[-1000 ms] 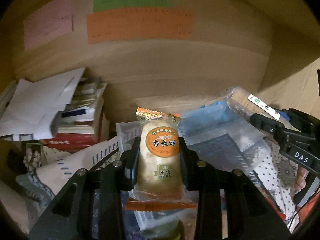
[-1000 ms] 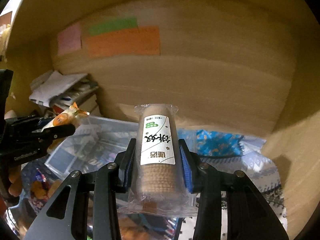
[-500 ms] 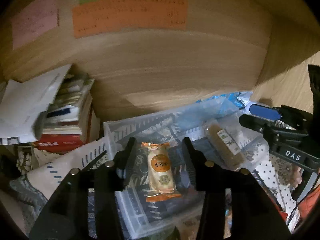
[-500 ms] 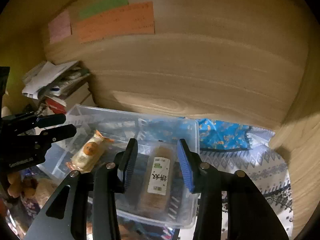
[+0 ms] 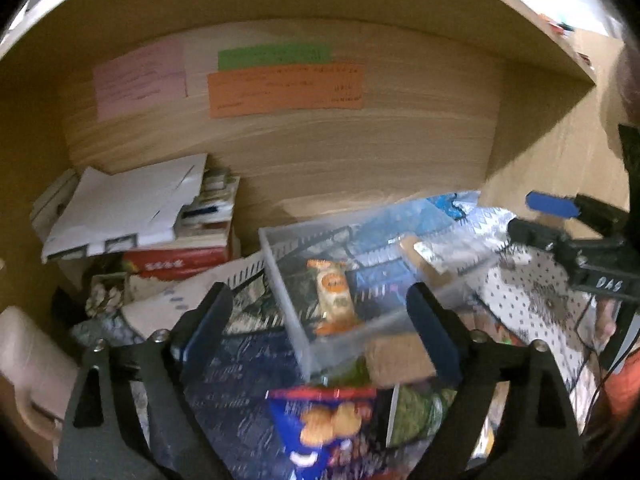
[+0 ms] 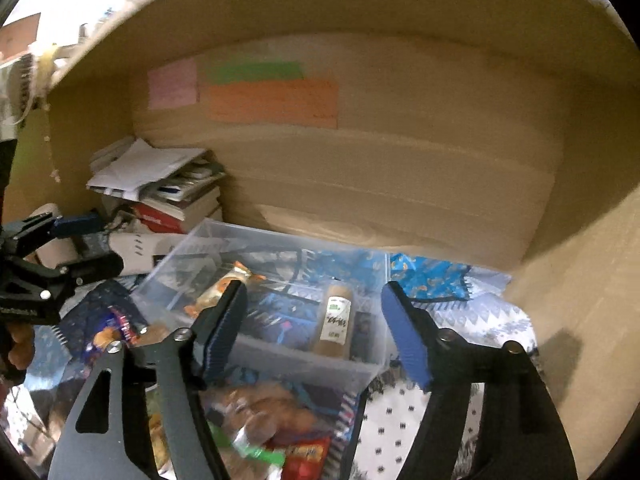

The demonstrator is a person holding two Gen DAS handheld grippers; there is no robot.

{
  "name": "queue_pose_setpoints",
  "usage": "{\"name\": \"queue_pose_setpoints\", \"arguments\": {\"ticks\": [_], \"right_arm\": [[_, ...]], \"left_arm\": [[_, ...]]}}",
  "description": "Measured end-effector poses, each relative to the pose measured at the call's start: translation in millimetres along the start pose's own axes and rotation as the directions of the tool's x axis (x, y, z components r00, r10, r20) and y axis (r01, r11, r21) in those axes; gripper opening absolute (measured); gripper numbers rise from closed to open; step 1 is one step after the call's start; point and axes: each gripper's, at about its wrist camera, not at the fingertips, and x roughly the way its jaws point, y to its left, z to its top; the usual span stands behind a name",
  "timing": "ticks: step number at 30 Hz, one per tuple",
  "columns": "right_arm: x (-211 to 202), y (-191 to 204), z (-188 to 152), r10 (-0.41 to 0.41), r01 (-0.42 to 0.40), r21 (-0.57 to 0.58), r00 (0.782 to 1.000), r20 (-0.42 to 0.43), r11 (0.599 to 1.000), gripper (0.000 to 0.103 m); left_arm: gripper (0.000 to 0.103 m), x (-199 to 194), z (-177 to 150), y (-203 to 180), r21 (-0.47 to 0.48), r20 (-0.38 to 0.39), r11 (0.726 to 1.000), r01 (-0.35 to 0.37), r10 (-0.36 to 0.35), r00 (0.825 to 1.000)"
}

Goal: Organize snacks
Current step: 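Grasp the square cookie pack with left tool while right grasps the green-trim bag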

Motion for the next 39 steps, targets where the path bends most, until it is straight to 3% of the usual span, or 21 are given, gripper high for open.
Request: {"name": "queue_pose_setpoints", "arguments": {"ticks": [5, 9, 15, 23, 27, 33, 39], "right_arm": [[-22.2, 13.7, -17.7, 0.020, -0.021, 0.017, 1.000, 0.015, 1.000, 0.078], [-32.4, 24.6, -40.6, 0.032, -0.032, 0.039, 0.999, -0.006, 0.999, 0.078], [-39.7, 33.8, -74.2, 0.050, -0.047, 0.061, 0.998, -0.049, 0.997, 0.078], [-45.3, 38.9, -99.3, 0.051, -0.047, 0.065, 0.996, -0.071, 0.997, 0.079], [-49.3, 39.2, -108.2, 0.064, -0.060, 0.075, 0.996, -0.058, 0.995, 0.089], [-41.1, 38.2, -112.4, 0.078, -0.071, 0.095, 0.994, -0.074, 0.993, 0.090], [-26.5, 36.0, -113.6, 0.095, -0.082, 0.124, 0.990, -0.105, 0.989, 0.089]], "left_arm": [[0.096, -19.2, -32.3, -2.5, 0.037, -0.036, 0.999, -0.021, 0.022, 0.999], [0.096, -29.7, -59.5, -5.9, 0.032, -0.088, 0.999, -0.012, 0.015, 0.996], [0.096, -45.4, -98.0, -14.2, -0.030, -0.137, 1.000, -0.003, -0.001, 0.991], [0.097, -62.2, -146.3, -32.5, -0.093, -0.177, 0.994, -0.062, 0.045, 0.983], [0.100, -60.7, -162.6, -35.6, -0.117, -0.202, 0.990, -0.079, 0.054, 0.978], [0.101, -56.4, -177.4, -37.3, -0.114, -0.226, 0.987, -0.117, 0.089, 0.970], [0.100, -57.1, -188.5, -23.9, -0.232, -0.211, 0.968, -0.093, 0.043, 0.977]]}}
